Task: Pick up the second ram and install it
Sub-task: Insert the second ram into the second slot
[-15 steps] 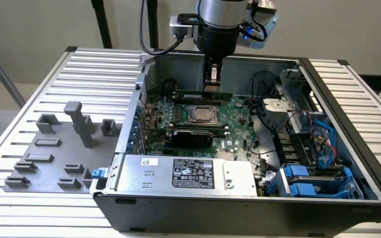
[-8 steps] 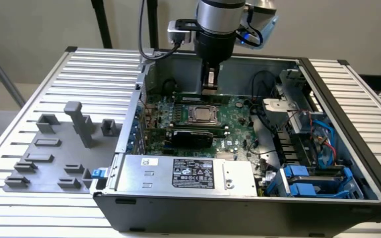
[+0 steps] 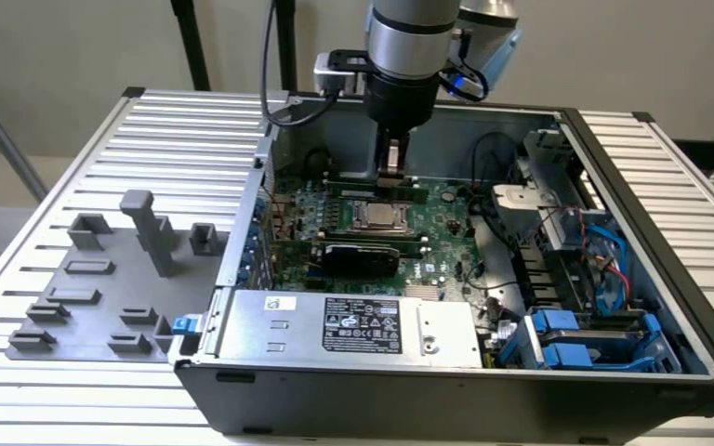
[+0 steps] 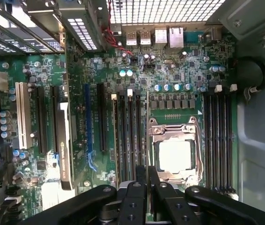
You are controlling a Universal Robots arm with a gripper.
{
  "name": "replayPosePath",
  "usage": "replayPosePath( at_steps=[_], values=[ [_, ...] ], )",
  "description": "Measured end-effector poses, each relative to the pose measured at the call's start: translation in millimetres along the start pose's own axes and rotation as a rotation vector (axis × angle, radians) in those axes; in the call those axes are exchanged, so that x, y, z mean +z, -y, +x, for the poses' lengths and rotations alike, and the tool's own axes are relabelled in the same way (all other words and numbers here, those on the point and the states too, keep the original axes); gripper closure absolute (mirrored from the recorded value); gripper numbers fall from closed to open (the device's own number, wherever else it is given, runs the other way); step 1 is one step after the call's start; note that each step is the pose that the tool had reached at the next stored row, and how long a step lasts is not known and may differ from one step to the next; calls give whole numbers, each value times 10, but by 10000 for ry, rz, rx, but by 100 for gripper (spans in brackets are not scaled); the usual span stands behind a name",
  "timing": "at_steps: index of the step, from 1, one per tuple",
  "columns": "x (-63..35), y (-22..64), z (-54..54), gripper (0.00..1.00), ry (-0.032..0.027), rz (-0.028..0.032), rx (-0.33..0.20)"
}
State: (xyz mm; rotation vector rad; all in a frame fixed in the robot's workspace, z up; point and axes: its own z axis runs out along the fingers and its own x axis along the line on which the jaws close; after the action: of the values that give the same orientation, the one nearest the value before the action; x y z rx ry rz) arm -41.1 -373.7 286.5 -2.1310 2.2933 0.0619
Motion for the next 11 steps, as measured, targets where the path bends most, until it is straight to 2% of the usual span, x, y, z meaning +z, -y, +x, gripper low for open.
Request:
replayPosePath(
  at_steps=[11],
  values=[
    [198,33,44,87,-1,-1,-40]
  ],
)
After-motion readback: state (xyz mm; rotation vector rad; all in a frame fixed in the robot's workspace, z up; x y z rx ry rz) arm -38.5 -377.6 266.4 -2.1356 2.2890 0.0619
